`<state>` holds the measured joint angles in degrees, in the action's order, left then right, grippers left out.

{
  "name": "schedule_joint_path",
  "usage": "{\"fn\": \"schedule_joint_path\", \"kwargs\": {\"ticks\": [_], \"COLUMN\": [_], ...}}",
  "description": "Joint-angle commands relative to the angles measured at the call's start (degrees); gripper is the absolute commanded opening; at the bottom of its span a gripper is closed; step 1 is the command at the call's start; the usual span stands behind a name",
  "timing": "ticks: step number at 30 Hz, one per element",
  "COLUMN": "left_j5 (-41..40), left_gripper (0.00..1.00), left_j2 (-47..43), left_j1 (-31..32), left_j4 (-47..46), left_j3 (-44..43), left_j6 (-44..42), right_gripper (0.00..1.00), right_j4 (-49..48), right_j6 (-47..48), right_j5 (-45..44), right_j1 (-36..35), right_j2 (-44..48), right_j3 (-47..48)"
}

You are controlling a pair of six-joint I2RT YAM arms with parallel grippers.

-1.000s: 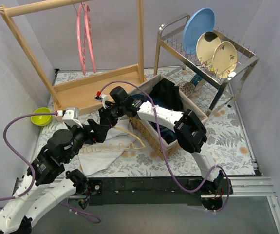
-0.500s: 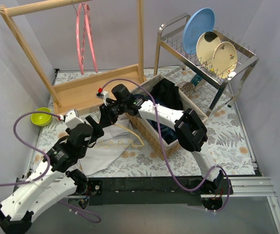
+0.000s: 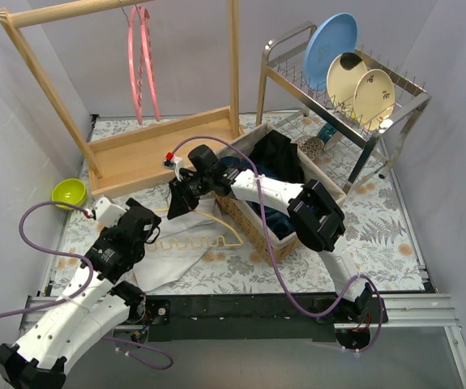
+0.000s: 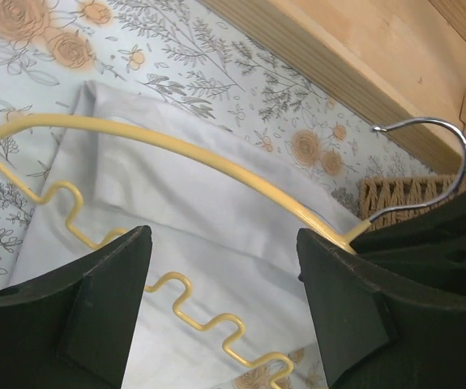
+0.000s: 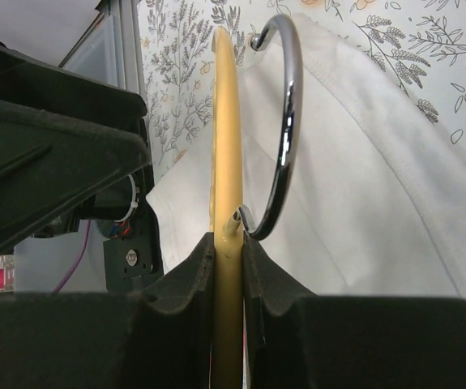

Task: Place the skirt on the hanger
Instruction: Place skirt on hanger

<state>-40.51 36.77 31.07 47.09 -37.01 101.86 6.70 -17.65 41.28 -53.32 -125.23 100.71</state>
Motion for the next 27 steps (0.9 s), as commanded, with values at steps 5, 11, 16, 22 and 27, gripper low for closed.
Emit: {"fn": "schedule_joint_path", "kwargs": {"ticks": [5, 11, 16, 22, 27], "left_j5": [-1.7, -3.2, -3.3, -1.3, -0.6], "left_gripper": [0.69, 0.67, 0.6, 0.59, 0.59], "left_j2": [-3.2, 0.0, 0.5, 2.0, 1.5], "left_j1": [-2.7, -4.3, -6.7, -10.1, -10.9], "left_j4": [0.3, -0.6, -2.0, -5.0, -6.7], "left_j3": [5.3, 7.3, 9.3, 11.3, 12.8], "left_j6": [12.8, 16.6, 17.8, 17.1, 17.0], "right_gripper": [0.01, 0.01, 0.01, 0.01, 0.01], "right_j4": [-3.1, -3.6, -3.8, -3.9, -4.0], "right_j6": [0.9, 0.9, 0.8, 0.3, 0.3], "right_j5": [2.8, 3.4, 3.8, 4.3, 4.4], "right_j1": [0.7, 0.6, 0.7, 0.7, 0.8], "right_j2": [-1.7, -2.5, -2.7, -2.7, -2.9], "right_j3": [3.9, 3.5, 3.4, 3.7, 3.7]}}
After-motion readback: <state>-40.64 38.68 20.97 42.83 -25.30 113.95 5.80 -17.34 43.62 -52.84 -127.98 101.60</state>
